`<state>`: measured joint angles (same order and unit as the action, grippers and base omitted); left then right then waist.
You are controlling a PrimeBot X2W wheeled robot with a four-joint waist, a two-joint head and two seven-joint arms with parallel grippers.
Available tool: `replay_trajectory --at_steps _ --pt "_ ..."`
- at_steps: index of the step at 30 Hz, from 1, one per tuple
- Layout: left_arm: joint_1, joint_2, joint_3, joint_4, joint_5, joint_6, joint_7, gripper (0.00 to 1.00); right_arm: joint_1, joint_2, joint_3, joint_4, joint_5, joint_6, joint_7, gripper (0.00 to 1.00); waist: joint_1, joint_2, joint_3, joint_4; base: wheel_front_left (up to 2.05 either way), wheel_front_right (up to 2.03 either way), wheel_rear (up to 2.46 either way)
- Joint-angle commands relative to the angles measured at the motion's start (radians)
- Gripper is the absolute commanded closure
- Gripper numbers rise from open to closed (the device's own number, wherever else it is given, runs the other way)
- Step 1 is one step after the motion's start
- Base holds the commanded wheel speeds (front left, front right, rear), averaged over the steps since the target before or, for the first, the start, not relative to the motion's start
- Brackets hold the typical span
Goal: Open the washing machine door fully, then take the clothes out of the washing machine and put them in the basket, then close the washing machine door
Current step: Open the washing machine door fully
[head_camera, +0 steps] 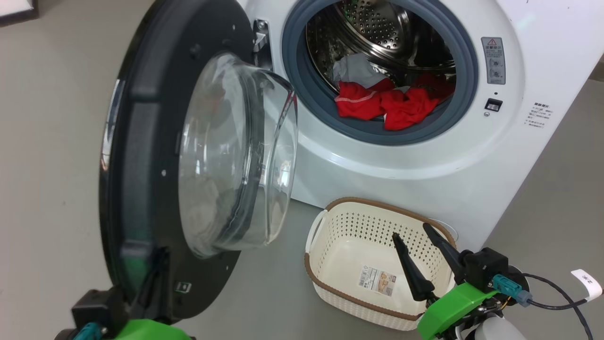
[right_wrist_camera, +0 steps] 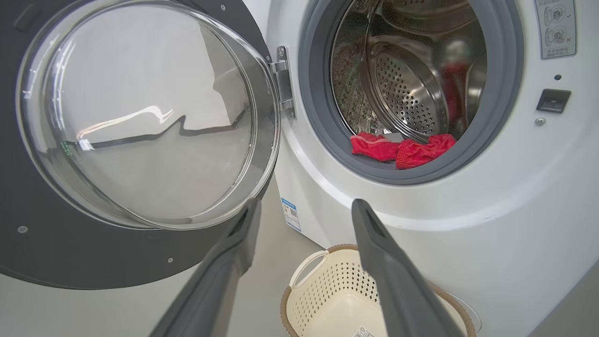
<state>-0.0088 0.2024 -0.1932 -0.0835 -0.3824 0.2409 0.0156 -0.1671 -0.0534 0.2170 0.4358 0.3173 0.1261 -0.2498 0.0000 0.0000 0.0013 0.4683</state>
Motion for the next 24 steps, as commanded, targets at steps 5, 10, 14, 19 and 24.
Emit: replay_trajectory --at_steps 5,10,14,19,24 --pt "-0.01 0.027 0.1 -0.014 -0.021 0.036 -0.039 1.0 -0.028 0.003 0.028 -0.02 -0.005 0.005 -0.012 0.0 0.0 0.0 0.011 -0.011 0.0 0.0 0.0" --pt "-0.021 0.027 0.152 0.014 -0.048 0.049 -0.077 1.0 -0.031 0.003 0.034 -0.022 -0.011 0.005 -0.012 0.0 0.0 0.0 0.022 -0.022 0.0 0.0 0.0" --pt "-0.034 0.03 0.192 0.042 -0.072 0.053 -0.104 1.0 -0.036 0.003 0.041 -0.023 -0.013 0.005 -0.012 0.0 0.0 0.0 0.031 -0.03 0.0 0.0 0.0" --pt "-0.051 0.037 0.223 0.072 -0.096 0.047 -0.126 1.0 -0.038 0.003 0.041 -0.02 -0.02 0.005 -0.012 0.0 0.0 0.0 0.039 -0.035 0.0 0.0 0.0" --pt "-0.074 0.048 0.254 0.118 -0.116 0.039 -0.155 1.0 -0.043 0.003 0.039 -0.016 -0.038 0.005 -0.012 0.0 0.0 0.0 0.055 -0.043 0.0 0.0 0.0"
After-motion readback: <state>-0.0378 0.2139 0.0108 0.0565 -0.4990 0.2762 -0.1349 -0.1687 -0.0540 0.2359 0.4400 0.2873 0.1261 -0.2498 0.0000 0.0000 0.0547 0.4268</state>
